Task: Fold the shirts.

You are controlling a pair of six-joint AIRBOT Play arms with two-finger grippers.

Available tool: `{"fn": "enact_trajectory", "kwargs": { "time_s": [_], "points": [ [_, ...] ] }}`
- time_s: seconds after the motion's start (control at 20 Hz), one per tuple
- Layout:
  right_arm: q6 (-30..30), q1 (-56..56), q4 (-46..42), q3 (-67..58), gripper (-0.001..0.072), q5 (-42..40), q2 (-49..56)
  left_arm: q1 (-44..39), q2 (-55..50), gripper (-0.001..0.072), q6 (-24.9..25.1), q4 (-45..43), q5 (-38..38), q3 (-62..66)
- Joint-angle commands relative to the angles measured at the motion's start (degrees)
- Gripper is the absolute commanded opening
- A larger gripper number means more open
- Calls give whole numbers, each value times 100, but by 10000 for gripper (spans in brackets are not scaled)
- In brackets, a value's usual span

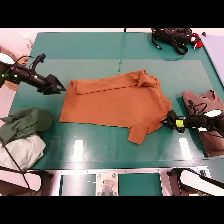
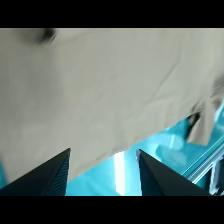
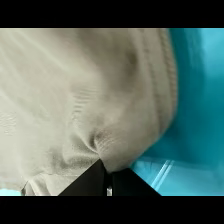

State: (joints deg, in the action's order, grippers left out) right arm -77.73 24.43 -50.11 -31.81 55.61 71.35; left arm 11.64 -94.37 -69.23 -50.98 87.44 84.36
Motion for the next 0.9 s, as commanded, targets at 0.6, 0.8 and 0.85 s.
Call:
{"fn": "enact_trajectory", "kwargs": {
  "time_s": [0.6,0.8,0.85],
  "points": [
    [280,162,-391,-946,18,546,72,0,601,482,-66,221,-1714,-3528],
    [280,160,-310,-946,19,553,72,0,601,394,195,763,-2149,-3738],
    [282,162,-284,-951,18,551,66,0,603,106,461,1032,-2092,-3718]
  ]
}}
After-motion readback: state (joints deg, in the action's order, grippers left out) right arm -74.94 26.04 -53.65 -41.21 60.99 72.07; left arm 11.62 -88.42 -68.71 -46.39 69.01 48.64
